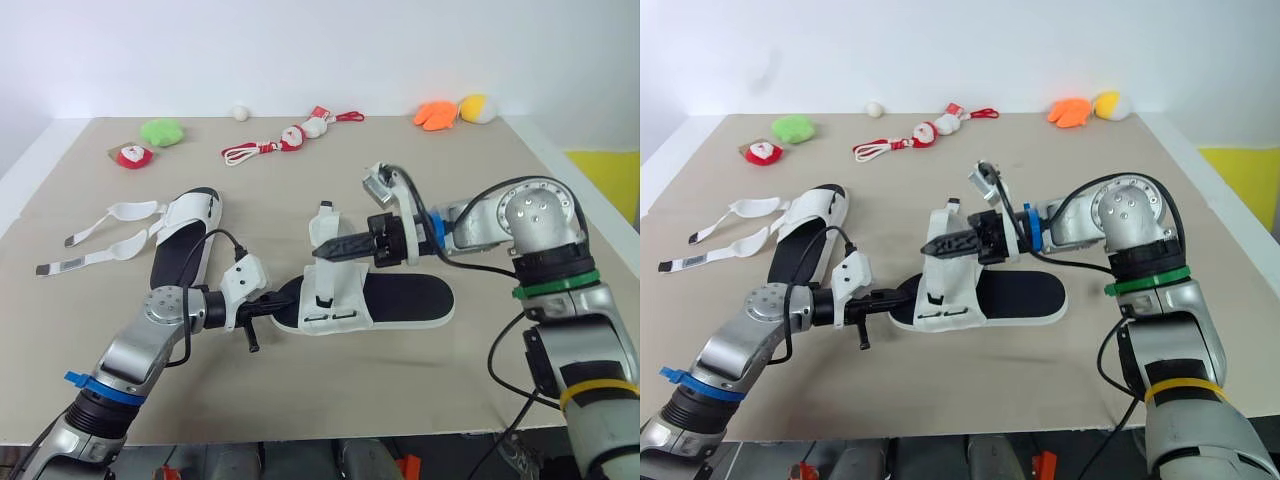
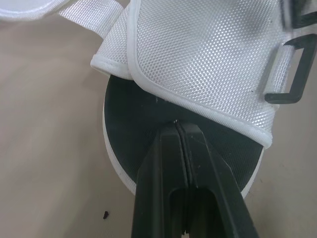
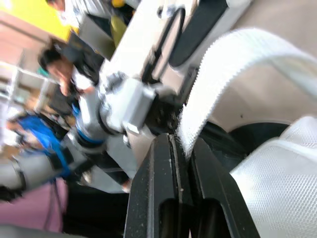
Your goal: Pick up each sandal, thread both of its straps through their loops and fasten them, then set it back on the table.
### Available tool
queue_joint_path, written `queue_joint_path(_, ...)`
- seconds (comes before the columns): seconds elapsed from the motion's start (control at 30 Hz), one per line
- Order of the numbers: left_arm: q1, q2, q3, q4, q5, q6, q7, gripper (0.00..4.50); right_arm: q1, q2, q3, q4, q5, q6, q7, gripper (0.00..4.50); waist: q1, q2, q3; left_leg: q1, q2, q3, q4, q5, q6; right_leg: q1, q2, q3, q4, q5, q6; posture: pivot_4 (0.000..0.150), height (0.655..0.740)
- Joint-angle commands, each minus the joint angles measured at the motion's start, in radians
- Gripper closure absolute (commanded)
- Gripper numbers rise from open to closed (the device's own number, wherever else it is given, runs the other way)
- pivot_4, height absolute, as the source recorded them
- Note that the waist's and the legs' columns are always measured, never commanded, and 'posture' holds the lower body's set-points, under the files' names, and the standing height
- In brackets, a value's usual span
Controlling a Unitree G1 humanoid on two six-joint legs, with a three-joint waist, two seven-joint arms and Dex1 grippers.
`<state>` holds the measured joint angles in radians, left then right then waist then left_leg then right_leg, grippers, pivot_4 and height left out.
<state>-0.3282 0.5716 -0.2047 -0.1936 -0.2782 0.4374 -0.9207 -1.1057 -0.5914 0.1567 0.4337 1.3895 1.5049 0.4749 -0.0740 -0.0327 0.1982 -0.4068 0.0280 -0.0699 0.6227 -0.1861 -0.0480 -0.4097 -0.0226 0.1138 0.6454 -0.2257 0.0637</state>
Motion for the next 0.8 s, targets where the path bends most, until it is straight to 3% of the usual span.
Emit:
queue_joint_path(0.03,0.022,0.007,-0.033,0.024,0.030,0.022,0.004,4.50,-0.054,0.012,-0.063,0.076,-0.062,0.067,0.049,4.36,0.001,0.000,0.000,0.000,0.000,0.000,0.000,0.000,0.000,0.000,0.000,0.000,0.000,0.000,0.000,0.150,0.7400)
queue_joint_path(0.2,0.030,0.003,-0.036,0.015,0.032,0.025,0.009,4.50,-0.072,0.019,-0.071,0.097,-0.150,0.109,0.116,4.36,0.000,0.000,0.000,-0.001,0.000,0.000,-0.001,0.000,0.000,0.000,0.000,0.000,0.000,0.000,0.002,0.150,0.7400)
queue_joint_path(0.8,0.031,-0.003,-0.039,0.014,0.031,0.025,0.015,4.50,-0.031,-0.045,0.048,-0.115,-0.361,0.095,0.385,4.36,0.000,0.001,0.000,-0.001,0.000,0.000,-0.001,0.000,0.000,-0.001,0.000,0.000,0.000,0.000,0.000,0.150,0.7400)
